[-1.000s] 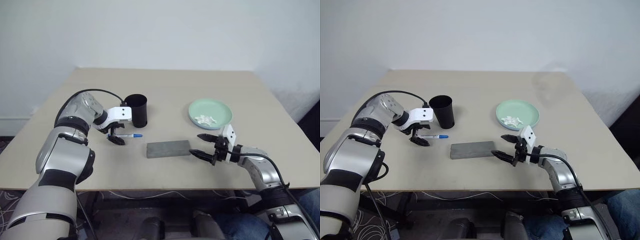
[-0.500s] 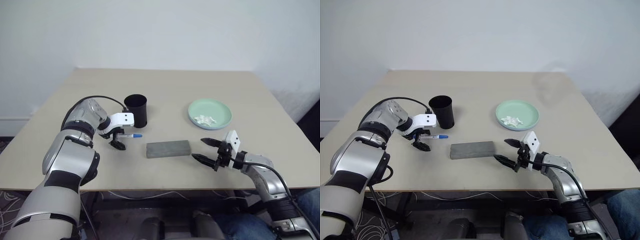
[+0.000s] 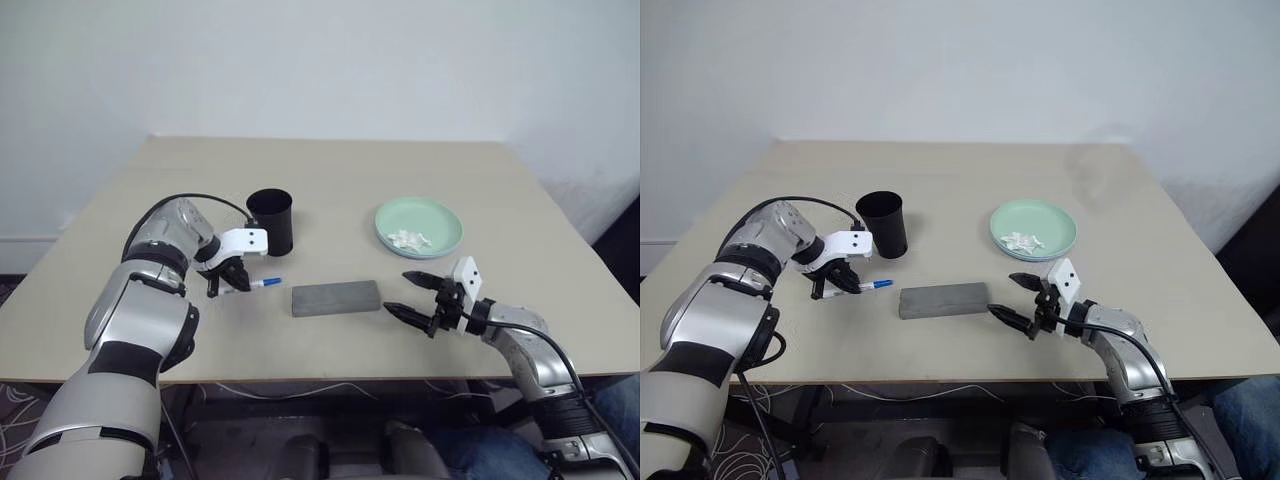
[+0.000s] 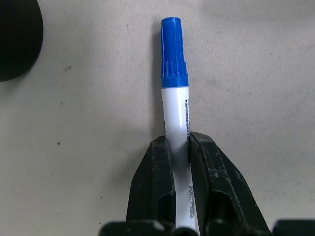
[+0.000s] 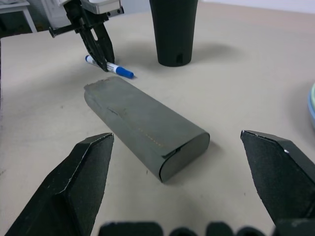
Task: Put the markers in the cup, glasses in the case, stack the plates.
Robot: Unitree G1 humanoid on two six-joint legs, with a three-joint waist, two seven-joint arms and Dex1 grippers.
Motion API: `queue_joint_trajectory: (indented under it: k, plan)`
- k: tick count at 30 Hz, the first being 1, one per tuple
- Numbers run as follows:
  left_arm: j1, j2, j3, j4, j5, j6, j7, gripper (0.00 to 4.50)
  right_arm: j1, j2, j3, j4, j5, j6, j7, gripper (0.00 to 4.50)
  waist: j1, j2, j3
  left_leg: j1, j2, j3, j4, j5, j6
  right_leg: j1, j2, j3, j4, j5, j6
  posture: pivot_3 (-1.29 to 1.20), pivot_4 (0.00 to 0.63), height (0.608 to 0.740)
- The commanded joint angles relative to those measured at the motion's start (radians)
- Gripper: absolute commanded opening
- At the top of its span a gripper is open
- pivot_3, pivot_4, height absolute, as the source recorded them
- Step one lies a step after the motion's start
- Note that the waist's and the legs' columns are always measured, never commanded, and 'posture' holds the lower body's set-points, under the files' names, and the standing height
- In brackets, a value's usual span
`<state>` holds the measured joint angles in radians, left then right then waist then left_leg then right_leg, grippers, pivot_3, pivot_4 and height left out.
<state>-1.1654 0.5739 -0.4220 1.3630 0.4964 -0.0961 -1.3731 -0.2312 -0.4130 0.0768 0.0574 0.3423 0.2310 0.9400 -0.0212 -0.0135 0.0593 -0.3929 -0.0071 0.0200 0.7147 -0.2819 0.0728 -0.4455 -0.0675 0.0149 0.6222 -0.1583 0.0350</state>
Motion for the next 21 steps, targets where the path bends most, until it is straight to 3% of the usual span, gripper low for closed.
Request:
queue_joint_trajectory:
  k: [1,6,10,16,21]
  plan:
    - [0.011,0.017,0.007,-0.009,-0.002,-0.003,-0.026,0.07,-0.034,0.004,-0.007,0.002,0.007,-0.014,0.007,4.50,0.000,0.000,0.000,0.000,0.000,0.000,0.000,0.000,0.000,0.000,0.000,0.000,0.000,0.000,0.000,0.00,0.000,0.721]
    - [0.008,0.021,0.050,-0.034,-0.050,-0.058,-0.063,0.07,-0.043,0.006,-0.003,0.012,0.007,-0.017,0.012,4.50,-0.001,0.000,0.000,0.000,0.000,0.000,0.000,0.000,0.000,0.000,0.000,0.000,0.000,0.000,0.000,0.00,0.000,0.721]
    - [-0.025,-0.001,0.184,-0.078,-0.203,-0.056,-0.160,0.07,-0.041,0.005,0.001,0.015,0.007,-0.018,0.017,4.50,0.003,-0.001,0.000,0.000,0.000,0.000,0.000,0.000,0.000,0.000,0.000,0.000,0.000,0.000,0.000,0.00,0.000,0.721]
    - [-0.035,-0.030,0.419,-0.194,-0.457,0.012,-0.117,0.07,-0.041,-0.003,0.005,0.014,0.009,-0.014,0.030,4.50,0.001,-0.003,0.000,-0.001,0.000,-0.001,0.002,0.000,0.000,0.000,-0.001,0.000,0.000,0.000,0.000,0.00,0.000,0.721]
    - [-0.013,-0.044,0.522,-0.285,-0.564,0.048,0.004,0.07,-0.056,-0.011,0.005,0.019,0.011,-0.009,0.046,4.50,-0.001,-0.003,0.000,0.000,0.000,0.000,0.002,0.000,0.000,0.000,0.000,0.000,0.001,0.000,0.000,0.00,0.000,0.721]
